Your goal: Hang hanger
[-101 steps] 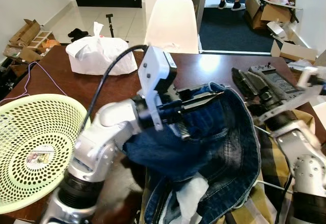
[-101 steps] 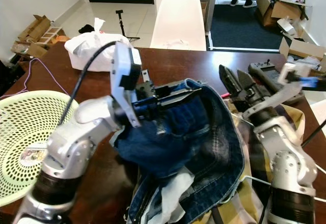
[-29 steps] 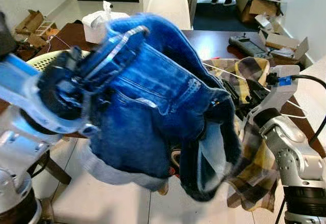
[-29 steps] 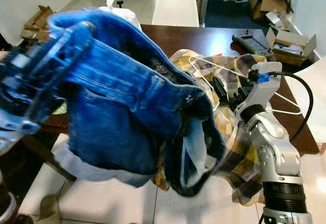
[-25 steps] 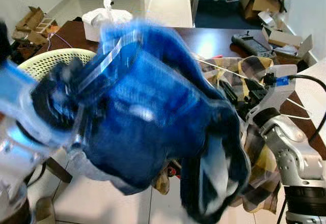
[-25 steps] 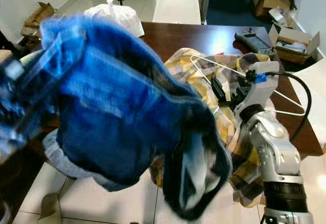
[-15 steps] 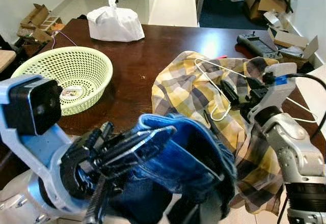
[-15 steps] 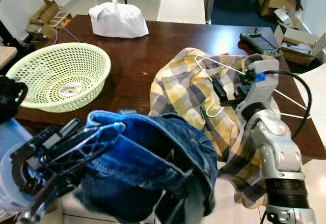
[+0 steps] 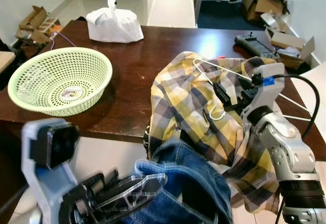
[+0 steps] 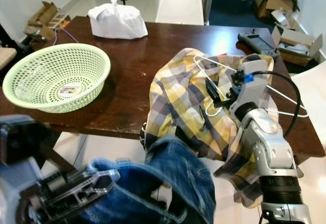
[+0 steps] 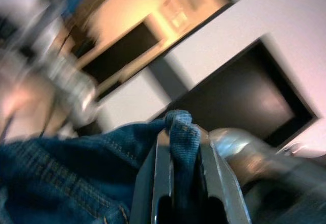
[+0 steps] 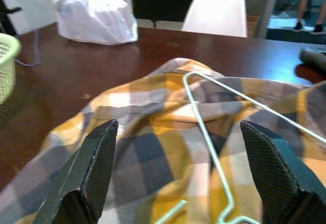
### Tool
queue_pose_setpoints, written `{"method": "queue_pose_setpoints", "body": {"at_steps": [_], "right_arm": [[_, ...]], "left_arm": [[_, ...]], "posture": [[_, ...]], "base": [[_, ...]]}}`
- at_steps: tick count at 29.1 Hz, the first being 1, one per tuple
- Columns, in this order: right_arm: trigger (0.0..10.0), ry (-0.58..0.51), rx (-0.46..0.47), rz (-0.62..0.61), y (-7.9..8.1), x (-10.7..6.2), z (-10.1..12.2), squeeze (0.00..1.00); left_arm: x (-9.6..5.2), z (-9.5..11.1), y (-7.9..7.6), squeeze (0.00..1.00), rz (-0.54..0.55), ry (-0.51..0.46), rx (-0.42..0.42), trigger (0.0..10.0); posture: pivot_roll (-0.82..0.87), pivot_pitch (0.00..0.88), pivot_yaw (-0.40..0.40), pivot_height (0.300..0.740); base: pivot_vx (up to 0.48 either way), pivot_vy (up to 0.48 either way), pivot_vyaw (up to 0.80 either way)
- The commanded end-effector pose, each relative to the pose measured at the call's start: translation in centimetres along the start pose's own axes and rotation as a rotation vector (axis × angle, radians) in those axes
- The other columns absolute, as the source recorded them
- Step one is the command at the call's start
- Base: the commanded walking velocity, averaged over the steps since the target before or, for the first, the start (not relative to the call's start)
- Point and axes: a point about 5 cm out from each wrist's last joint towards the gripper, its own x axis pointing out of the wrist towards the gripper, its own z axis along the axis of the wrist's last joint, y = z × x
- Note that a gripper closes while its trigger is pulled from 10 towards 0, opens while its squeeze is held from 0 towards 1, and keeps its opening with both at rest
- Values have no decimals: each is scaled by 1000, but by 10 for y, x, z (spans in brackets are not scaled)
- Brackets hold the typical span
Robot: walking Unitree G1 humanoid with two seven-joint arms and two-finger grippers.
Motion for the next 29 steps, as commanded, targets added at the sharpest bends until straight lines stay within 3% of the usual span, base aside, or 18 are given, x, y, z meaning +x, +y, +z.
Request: {"method": "queue_pose_setpoints", "body": {"at_steps": [1, 3, 5, 6, 10, 12, 14, 15, 16, 17, 18, 19, 20, 24, 29], "right_arm": [[10000, 3, -31, -3, 0, 1, -1, 0], [10000, 8, -53, -7, 0, 1, -1, 0], [10000, 36, -222, -25, -8, 0, 3, 0], [10000, 36, -222, -25, -8, 0, 3, 0], [10000, 79, -523, 9, -35, -8, 20, 0], [10000, 100, -621, 27, -43, -11, 25, 0], [10000, 104, -646, 28, -44, -12, 27, 0], [10000, 166, -779, 51, -46, -12, 22, 0], [10000, 166, -779, 51, -46, -12, 22, 0], [10000, 213, -878, 72, -48, -12, 18, 0], [10000, 213, -878, 72, -48, -12, 18, 0], [10000, 264, -946, 126, -45, -13, 9, 0], [10000, 264, -946, 126, -45, -13, 9, 0], [10000, 358, -1091, 243, -31, -13, -16, 0], [10000, 374, -1165, 245, -26, -10, -24, 0]], "left_arm": [[-8, -11, 10, 0, 65, 96, -9, 10000], [-14, -18, 17, 0, 125, 146, -13, 10000], [-33, -12, 39, 0, 308, 159, 60, 10000], [-33, -12, 39, 0, 308, 159, 60, 10000], [-52, 10, 61, 0, 488, 56, 190, 10000], [-55, 15, 65, 0, 511, 32, 226, 10000], [-56, 16, 66, 0, 513, 32, 244, 10000], [-58, 20, 69, 0, 522, 29, 273, 10000], [-58, 20, 69, 0, 522, 29, 273, 10000], [-60, 22, 71, 0, 529, 28, 294, 10000], [-60, 22, 71, 0, 529, 28, 294, 10000], [-60, 27, 74, 0, 537, 12, 316, 10000], [-60, 27, 74, 0, 537, 12, 316, 10000], [-62, 34, 82, 0, 553, -21, 355, 10000], [-62, 35, 89, 0, 566, -36, 369, 10000]], "posture": [[61, 150, 12, 740], [61, 150, 12, 740], [51, 150, 10, 740], [51, 150, 10, 740], [46, 154, 8, 740], [42, 156, 6, 740], [42, 156, 5, 740], [32, 159, 2, 740], [32, 159, 2, 740], [32, 159, 2, 740], [32, 159, 2, 740], [29, 163, -1, 740], [29, 163, -1, 740], [14, 168, -3, 740], [13, 167, -7, 740]], "base": [[0, 0, 0], [0, 0, 0], [0, 0, 0], [0, 0, 0], [0, 0, 0], [0, 0, 0], [0, 0, 0], [0, 0, 0], [0, 0, 0], [0, 0, 0], [0, 0, 0], [0, 0, 0], [0, 0, 0], [0, 0, 0], [0, 0, 0]]}}
